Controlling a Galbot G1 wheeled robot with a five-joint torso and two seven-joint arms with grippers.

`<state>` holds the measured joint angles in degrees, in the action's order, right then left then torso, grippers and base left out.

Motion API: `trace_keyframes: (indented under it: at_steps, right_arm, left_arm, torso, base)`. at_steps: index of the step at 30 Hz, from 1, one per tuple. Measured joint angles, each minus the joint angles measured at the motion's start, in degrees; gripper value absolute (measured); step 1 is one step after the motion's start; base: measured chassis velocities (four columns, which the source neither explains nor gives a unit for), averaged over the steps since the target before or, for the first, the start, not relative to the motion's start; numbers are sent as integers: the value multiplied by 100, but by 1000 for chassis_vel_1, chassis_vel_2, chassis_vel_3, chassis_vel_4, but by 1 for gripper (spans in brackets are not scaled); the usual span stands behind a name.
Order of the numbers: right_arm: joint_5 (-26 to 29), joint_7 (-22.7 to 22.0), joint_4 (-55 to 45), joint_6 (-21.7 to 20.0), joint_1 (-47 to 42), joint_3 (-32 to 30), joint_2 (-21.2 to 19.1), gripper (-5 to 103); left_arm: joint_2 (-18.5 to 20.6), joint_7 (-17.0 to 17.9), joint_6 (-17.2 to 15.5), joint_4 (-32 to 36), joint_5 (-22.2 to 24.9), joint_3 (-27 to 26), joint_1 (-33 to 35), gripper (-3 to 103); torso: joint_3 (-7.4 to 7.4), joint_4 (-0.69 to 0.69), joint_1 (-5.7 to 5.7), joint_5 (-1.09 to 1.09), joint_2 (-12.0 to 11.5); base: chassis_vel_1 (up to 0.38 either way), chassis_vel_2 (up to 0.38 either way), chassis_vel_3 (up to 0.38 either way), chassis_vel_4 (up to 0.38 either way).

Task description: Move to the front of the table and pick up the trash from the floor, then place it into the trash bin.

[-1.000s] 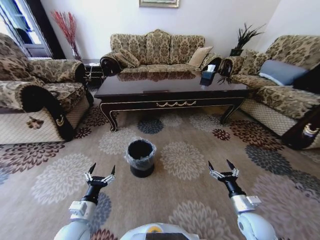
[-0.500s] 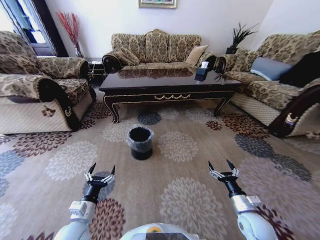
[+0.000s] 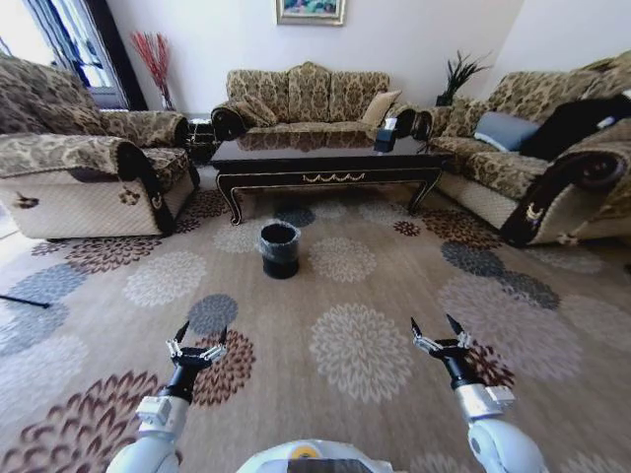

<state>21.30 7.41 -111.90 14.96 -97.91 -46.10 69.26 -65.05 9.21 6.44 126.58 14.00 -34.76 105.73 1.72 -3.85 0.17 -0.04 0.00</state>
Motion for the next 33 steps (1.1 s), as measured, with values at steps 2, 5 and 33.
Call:
trace_keyframes:
  at_steps: [2, 5, 33]
  right_arm:
    - [0, 0, 0, 0, 1, 0, 0, 100]
    - [0, 0, 0, 0, 2, 0, 0, 100]
    - [0, 0, 2, 1, -2, 0, 0, 100]
  left_arm:
    - [0, 0, 0, 0, 0, 0, 0, 100]
    - [0, 0, 0, 0, 0, 0, 0, 100]
    - [1, -1, 2, 1, 0, 0, 0, 100]
  torso:
    - [0, 0, 1, 1, 0]
    - [0, 0, 1, 3, 0]
    - [117, 0, 0, 4, 129]
  base:
    - [314, -323, -322, 311]
    - [330, -314, -308, 328]
    - [133, -133, -132, 141]
